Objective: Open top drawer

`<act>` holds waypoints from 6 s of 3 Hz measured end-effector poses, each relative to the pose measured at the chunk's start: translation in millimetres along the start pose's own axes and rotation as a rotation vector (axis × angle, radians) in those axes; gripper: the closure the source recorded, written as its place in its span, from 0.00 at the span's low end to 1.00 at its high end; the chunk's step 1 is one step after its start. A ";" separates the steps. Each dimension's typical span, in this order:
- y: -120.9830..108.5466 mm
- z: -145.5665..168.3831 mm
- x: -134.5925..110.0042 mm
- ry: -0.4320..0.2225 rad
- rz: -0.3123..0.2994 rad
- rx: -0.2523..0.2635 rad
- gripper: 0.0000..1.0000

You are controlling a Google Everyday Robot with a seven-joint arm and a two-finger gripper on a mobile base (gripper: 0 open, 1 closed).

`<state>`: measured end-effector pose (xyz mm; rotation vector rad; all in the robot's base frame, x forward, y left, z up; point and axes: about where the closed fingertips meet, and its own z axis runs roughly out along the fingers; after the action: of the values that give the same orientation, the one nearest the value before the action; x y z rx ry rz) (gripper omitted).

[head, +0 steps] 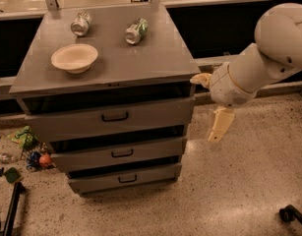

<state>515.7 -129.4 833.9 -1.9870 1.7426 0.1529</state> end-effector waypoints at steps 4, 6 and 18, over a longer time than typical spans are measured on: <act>-37.4 133.7 -3.5 -0.088 -0.020 -0.004 0.00; -69.3 167.5 -5.6 -0.074 -0.088 -0.030 0.00; 25.2 186.7 -39.5 -0.279 -0.080 -0.544 0.25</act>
Offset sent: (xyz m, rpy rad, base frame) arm 0.0668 0.0614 -0.1162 0.1119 0.0135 0.0048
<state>527.6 -15.6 679.1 -2.2587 1.5439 0.9144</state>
